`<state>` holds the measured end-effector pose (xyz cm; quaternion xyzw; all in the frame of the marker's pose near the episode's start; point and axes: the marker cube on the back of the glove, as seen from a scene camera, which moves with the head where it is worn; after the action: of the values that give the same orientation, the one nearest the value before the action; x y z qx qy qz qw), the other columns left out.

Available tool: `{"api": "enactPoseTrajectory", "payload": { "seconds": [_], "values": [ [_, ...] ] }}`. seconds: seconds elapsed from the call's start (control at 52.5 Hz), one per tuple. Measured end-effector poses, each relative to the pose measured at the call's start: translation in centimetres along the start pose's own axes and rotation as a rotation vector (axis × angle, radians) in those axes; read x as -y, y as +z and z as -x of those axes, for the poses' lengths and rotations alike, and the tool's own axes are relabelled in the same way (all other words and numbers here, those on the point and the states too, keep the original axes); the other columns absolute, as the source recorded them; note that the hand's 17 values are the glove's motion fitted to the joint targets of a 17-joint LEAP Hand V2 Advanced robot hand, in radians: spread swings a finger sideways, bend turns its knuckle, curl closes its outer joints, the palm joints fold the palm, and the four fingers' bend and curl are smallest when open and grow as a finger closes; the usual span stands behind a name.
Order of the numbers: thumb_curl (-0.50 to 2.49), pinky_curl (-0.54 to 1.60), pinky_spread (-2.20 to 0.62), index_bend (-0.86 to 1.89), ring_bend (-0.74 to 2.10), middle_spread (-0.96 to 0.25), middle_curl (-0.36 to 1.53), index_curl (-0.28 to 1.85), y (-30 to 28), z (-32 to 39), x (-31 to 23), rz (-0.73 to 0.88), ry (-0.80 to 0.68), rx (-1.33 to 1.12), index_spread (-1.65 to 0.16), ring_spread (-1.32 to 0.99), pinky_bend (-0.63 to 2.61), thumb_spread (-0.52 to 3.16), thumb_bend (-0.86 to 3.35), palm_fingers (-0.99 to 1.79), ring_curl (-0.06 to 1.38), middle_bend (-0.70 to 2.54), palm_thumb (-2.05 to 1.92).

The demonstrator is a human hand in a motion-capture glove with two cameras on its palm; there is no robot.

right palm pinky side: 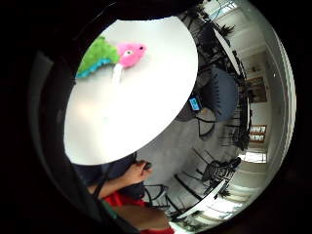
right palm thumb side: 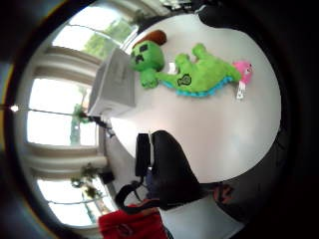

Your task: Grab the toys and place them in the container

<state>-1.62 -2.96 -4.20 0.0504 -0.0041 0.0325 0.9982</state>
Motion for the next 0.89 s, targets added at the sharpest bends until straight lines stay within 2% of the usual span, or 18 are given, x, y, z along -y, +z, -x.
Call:
{"api": "enactPoseTrajectory", "payload": {
  "seconds": [0.019,0.057,0.171,0.305,0.533,0.799,0.894],
  "values": [
    [0.22,0.27,0.04,0.3,0.18,-0.15,0.25,0.31,-0.3,-0.2,0.0,0.012,-0.083,-0.003,-0.35,-0.15,0.46,1.23,-0.05,-0.05,0.14,0.17,-0.06],
    [0.23,0.28,0.04,0.29,0.18,-0.16,0.25,0.31,-0.9,-0.3,0.4,0.025,-0.155,-0.007,-0.35,-0.15,0.46,1.22,-0.05,-0.05,0.15,0.17,-0.06],
    [0.24,0.3,0.04,0.25,0.17,-0.14,0.25,0.32,-1.7,0.3,2.6,0.019,-0.193,-0.011,-0.35,-0.15,0.51,1.16,-0.05,-0.07,0.15,0.15,-0.05],
    [0.25,0.35,0.06,0.14,0.17,-0.13,0.24,0.31,-0.9,1.5,4.8,0.043,-0.204,-0.024,-0.34,-0.13,0.66,1.12,-0.05,-0.11,0.16,0.13,-0.05],
    [0.26,0.4,0.08,0.13,0.21,-0.11,0.23,0.28,4.4,2.0,9.2,0.088,-0.185,0.004,-0.34,-0.13,0.84,1.06,-0.05,-0.1,0.19,0.14,-0.05],
    [0.27,0.4,0.07,0.12,0.24,-0.13,0.24,0.25,9.4,4.0,9.1,0.173,-0.191,-0.024,-0.34,-0.15,0.92,1.03,-0.06,-0.11,0.24,0.14,-0.06],
    [0.27,0.42,0.06,0.11,0.26,-0.12,0.23,0.24,11.0,4.3,10.6,0.217,-0.194,-0.047,-0.34,-0.14,0.99,1.03,-0.06,-0.09,0.25,0.14,-0.06]
  ]
}}
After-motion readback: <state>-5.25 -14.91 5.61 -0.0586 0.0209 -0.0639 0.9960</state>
